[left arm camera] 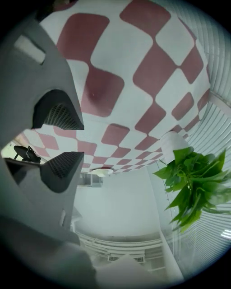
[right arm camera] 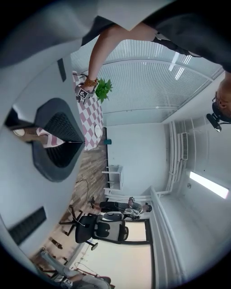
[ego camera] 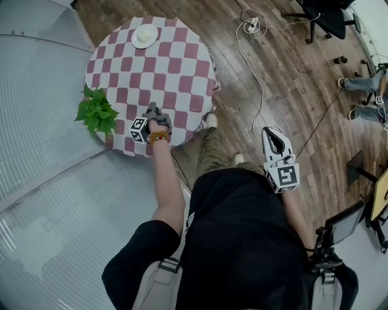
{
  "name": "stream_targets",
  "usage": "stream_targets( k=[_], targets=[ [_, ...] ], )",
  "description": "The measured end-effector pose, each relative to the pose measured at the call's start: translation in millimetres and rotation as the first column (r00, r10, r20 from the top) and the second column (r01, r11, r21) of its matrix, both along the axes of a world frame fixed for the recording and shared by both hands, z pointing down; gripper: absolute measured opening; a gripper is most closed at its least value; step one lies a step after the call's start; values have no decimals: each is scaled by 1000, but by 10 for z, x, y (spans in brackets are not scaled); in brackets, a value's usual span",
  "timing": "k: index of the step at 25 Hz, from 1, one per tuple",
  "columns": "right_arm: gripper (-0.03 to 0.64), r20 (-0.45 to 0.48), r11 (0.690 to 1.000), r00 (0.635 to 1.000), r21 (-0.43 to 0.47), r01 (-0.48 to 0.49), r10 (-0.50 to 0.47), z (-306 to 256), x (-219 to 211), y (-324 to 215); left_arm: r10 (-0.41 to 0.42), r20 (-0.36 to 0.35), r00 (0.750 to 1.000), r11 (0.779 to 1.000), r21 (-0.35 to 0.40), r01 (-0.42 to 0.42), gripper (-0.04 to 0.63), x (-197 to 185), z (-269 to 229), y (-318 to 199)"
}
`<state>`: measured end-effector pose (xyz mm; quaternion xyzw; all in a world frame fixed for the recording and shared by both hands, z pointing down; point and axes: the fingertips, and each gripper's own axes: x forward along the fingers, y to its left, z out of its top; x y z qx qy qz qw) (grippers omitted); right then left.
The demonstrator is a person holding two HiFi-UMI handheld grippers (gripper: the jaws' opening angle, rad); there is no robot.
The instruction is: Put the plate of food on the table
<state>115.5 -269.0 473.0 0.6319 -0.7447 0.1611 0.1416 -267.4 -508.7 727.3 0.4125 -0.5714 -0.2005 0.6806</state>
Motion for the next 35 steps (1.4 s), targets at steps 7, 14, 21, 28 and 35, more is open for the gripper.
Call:
stream_targets(
  k=[7, 14, 21, 28, 35],
  targets=[
    [10, -4, 999, 1000, 53, 4, -4, -132, 136, 382, 59, 8, 998, 998, -23, -59, 133, 151, -14, 910],
    [11, 10, 996, 1000, 95, 2, -3, -175, 156, 837, 189, 25, 982, 982, -24, -189, 133, 402, -54, 1822],
    [11, 15, 995, 1000, 96, 1, -3, -106, 214, 1519, 294, 32, 955, 955, -43, -292, 133, 681, 4, 2819],
    [11, 24, 995, 1000, 94, -15, 13, 29, 289, 2217, 408, 20, 913, 913, -10, -408, 133, 1074, -117, 3751],
    [11, 24, 994, 1000, 113, -11, 8, 45, 252, 2617, 559, 50, 828, 821, 112, -560, 133, 1476, -592, 4294]
  ],
)
